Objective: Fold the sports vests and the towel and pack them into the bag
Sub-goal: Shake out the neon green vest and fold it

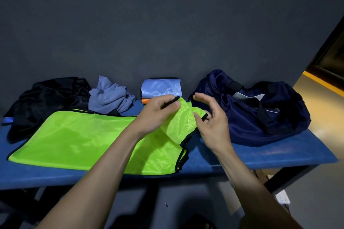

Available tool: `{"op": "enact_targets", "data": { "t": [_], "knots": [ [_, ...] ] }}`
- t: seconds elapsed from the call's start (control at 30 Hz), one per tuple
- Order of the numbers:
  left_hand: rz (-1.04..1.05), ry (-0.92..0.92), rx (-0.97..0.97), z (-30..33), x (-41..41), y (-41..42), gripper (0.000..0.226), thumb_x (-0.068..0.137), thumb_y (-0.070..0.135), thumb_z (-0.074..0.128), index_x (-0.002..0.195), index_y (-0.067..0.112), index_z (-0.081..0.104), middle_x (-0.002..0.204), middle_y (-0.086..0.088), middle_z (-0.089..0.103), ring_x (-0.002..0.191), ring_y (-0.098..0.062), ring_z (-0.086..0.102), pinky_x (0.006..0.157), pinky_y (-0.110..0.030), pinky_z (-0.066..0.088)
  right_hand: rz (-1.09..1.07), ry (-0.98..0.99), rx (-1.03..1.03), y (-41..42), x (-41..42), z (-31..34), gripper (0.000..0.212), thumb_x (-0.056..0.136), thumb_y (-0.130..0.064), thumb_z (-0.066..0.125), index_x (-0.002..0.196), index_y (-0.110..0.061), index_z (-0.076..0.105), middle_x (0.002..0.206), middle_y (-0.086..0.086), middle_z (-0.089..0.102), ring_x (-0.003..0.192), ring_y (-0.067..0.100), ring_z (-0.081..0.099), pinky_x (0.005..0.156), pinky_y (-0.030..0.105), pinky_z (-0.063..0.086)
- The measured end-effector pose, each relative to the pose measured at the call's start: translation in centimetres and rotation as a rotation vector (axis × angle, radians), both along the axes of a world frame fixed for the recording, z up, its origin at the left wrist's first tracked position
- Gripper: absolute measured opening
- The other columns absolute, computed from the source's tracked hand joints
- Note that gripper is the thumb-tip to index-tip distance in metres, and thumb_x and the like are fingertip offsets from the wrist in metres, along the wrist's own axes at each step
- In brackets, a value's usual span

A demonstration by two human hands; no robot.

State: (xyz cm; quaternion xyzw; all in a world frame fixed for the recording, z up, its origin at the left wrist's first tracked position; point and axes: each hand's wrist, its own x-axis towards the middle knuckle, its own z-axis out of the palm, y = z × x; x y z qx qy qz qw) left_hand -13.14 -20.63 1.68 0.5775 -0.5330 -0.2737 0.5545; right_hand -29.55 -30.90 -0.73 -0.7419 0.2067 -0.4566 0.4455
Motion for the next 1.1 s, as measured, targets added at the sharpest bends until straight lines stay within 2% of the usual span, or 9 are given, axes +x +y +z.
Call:
{"op": "enact_targets", "data": {
  "t": [0.13, 0.23, 0.33, 0.4, 0.57, 0.63, 0.8, 0.97, 1.1],
  "knots": [
    [0.043, 0.029, -0.002, 0.0, -0.2, -0.5, 0.014, 0.101, 0.017, 0.061, 0.093, 0.012, 0.071, 0.119, 0.008, 0.062, 0.108, -0.002, 0.058, 0.093, -0.022, 0.038, 0.028, 0.042, -0.117, 0.5, -0.4, 0.6, 0.069, 0.09, 0.015, 0.056, 0.15, -0.016, 0.047, 0.148, -0.011, 0.054, 0.136, 0.005, 0.051, 0.107, 0.038, 0.05],
    [-0.032, 0.105, 0.039, 0.1, -0.1, -0.6, 0.02, 0.099, 0.019, 0.062, 0.11, 0.008, 0.075, 0.135, 0.01, 0.064, 0.129, -0.003, 0.054, 0.108, -0.028, 0.038, 0.047, 0.091, -0.208, 1.0, -0.7, 1.0, 0.077, 0.086, 0.017, 0.052, 0.154, -0.018, 0.042, 0.153, -0.015, 0.049, 0.133, 0.011, 0.054, 0.109, 0.039, 0.049],
    [-0.059, 0.046, 0.055, 0.1, -0.2, -0.8, 0.035, 0.092, 0.031, 0.064, 0.108, 0.001, 0.073, 0.115, -0.015, 0.069, 0.113, -0.028, 0.063, 0.106, -0.046, 0.043, 0.057, 0.084, -0.251, 1.1, -0.8, 1.1, 0.076, 0.084, 0.019, 0.053, 0.152, -0.015, 0.045, 0.151, -0.014, 0.051, 0.126, 0.003, 0.058, 0.105, 0.03, 0.049],
    [-0.029, 0.02, 0.029, 0.0, -0.2, -0.9, 0.035, 0.091, 0.03, 0.064, 0.097, -0.004, 0.069, 0.103, -0.024, 0.062, 0.091, -0.029, 0.057, 0.09, -0.042, 0.044, 0.044, 0.073, -0.246, 1.1, -0.9, 1.2, 0.074, 0.084, 0.018, 0.053, 0.151, -0.015, 0.047, 0.15, -0.012, 0.052, 0.129, 0.003, 0.057, 0.098, 0.025, 0.05],
    [0.056, 0.053, -0.045, -0.2, 0.1, -0.9, 0.012, 0.095, 0.011, 0.069, 0.083, 0.01, 0.074, 0.092, 0.004, 0.063, 0.085, -0.009, 0.057, 0.081, -0.025, 0.042, 0.05, 0.035, -0.09, 0.4, -1.4, 0.4, 0.067, 0.086, 0.016, 0.055, 0.144, -0.018, 0.054, 0.13, -0.006, 0.068, 0.094, 0.009, 0.07, 0.074, 0.019, 0.048],
    [0.048, 0.049, -0.053, -0.3, 0.0, -0.9, 0.013, 0.094, 0.01, 0.069, 0.083, 0.012, 0.074, 0.094, 0.005, 0.064, 0.088, -0.008, 0.059, 0.082, -0.022, 0.043, 0.058, 0.004, 0.012, 0.1, -1.6, 0.2, 0.06, 0.087, 0.015, 0.057, 0.138, -0.016, 0.058, 0.118, -0.001, 0.073, 0.092, 0.019, 0.072, 0.074, 0.027, 0.052],
    [0.012, -0.027, -0.064, -0.4, -0.5, -1.0, 0.013, 0.095, 0.011, 0.069, 0.085, 0.017, 0.074, 0.105, 0.004, 0.067, 0.1, -0.006, 0.062, 0.089, -0.019, 0.042, 0.074, 0.009, 0.179, -0.1, -1.8, 0.5, 0.031, 0.091, 0.004, 0.067, 0.117, -0.013, 0.07, 0.082, 0.004, 0.066, 0.073, 0.009, 0.06, 0.069, 0.021, 0.048],
    [-0.055, -0.002, -0.001, 0.3, -1.3, -1.2, 0.015, 0.099, 0.012, 0.063, 0.094, 0.018, 0.076, 0.121, 0.001, 0.07, 0.115, -0.011, 0.063, 0.095, -0.02, 0.047, 0.086, 0.056, 0.219, -0.3, -1.9, 0.7, 0.009, 0.095, -0.003, 0.064, 0.091, -0.008, 0.07, 0.072, 0.01, 0.058, 0.067, 0.015, 0.05, 0.062, 0.02, 0.042],
    [-0.112, -0.035, 0.088, 0.2, -1.9, -1.5, 0.024, 0.1, 0.016, 0.06, 0.086, -0.005, 0.059, 0.082, -0.013, 0.049, 0.079, -0.019, 0.045, 0.076, -0.032, 0.036, 0.043, 0.041, 0.221, -0.3, -2.2, 0.9, 0.012, 0.094, 0.005, 0.057, 0.087, -0.004, 0.061, 0.06, 0.001, 0.042, 0.059, 0.014, 0.033, 0.054, 0.021, 0.03]
  ]
}}
